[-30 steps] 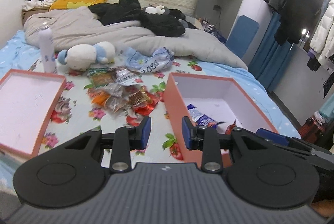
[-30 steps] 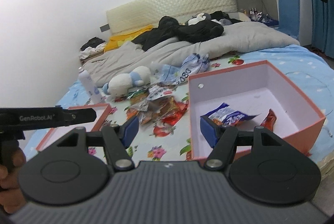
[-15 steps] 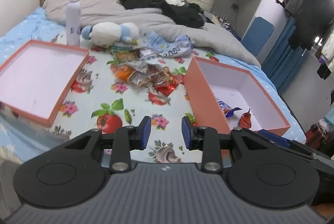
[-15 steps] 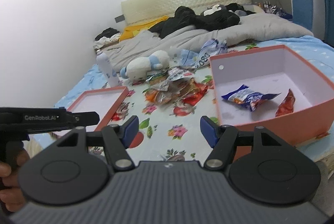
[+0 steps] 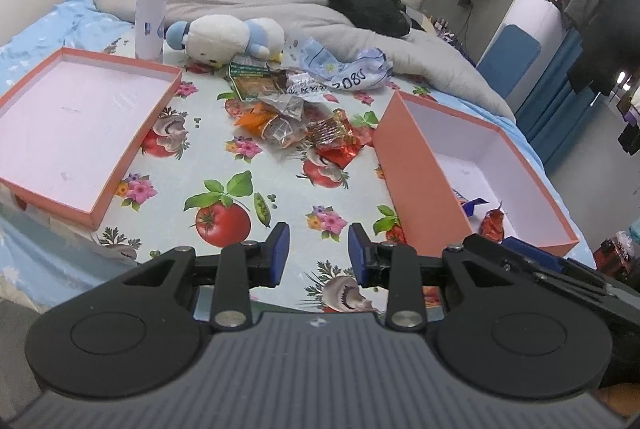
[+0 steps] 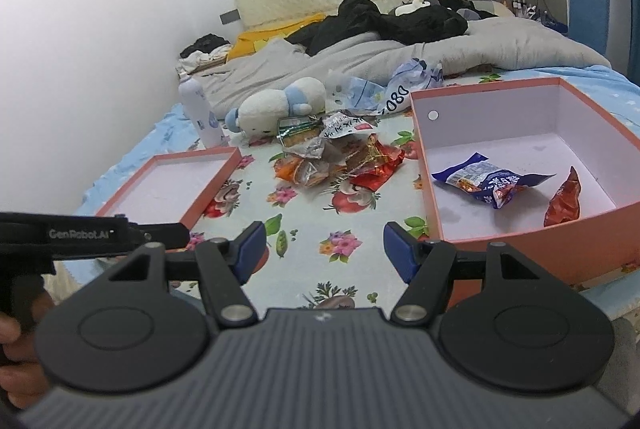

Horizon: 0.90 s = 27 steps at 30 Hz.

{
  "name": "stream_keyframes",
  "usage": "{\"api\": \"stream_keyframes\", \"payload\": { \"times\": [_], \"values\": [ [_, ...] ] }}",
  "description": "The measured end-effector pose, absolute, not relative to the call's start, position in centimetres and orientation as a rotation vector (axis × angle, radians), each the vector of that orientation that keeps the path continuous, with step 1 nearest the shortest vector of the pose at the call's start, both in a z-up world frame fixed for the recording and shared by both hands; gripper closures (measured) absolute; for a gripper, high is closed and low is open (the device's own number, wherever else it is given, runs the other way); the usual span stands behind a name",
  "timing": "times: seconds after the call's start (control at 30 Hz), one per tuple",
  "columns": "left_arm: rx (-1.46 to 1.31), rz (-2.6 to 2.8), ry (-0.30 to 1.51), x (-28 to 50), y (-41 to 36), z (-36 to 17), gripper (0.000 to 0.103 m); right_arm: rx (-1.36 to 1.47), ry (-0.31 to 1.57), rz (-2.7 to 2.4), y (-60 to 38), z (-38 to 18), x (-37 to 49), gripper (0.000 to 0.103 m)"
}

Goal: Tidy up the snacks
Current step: 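Withdraw both tools from the box back toward the snack pile, then grasp a clear bag with the left tool while the right grasps the wafer pack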

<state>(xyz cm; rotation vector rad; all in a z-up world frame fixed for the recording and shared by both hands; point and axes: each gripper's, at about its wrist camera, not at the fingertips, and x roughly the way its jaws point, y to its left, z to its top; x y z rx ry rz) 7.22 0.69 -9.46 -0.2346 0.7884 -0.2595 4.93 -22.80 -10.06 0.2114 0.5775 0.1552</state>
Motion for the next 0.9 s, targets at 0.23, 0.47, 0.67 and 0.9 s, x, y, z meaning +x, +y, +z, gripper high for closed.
{"api": "stream_keyframes", "payload": {
  "times": [0.23, 0.47, 0.67, 0.9],
  "values": [
    [-0.213, -0.251, 0.795, 11.3, 1.2, -11.0, 0.066, 0.207, 0.587, 0.151, -22.3, -11.3, 8.0, 0.036],
    [-0.205, -0.235, 0.794, 16.6, 2.0, -12.6, 0.061, 0.182, 0.601, 0.154, -20.6, -12.8, 12.3, 0.036],
    [-0.22, -0.228, 0.81, 21.0, 2.4, -14.1, 0.055, 0.199, 0.62, 0.136, -19.9, -14.3, 16.8, 0.036],
    [-0.207, -0.232, 0.821, 26.7, 2.2, -15.8, 0.04, 0.208, 0.631, 0.076, -19.8, -16.8, 22.3, 0.036]
  ]
}}
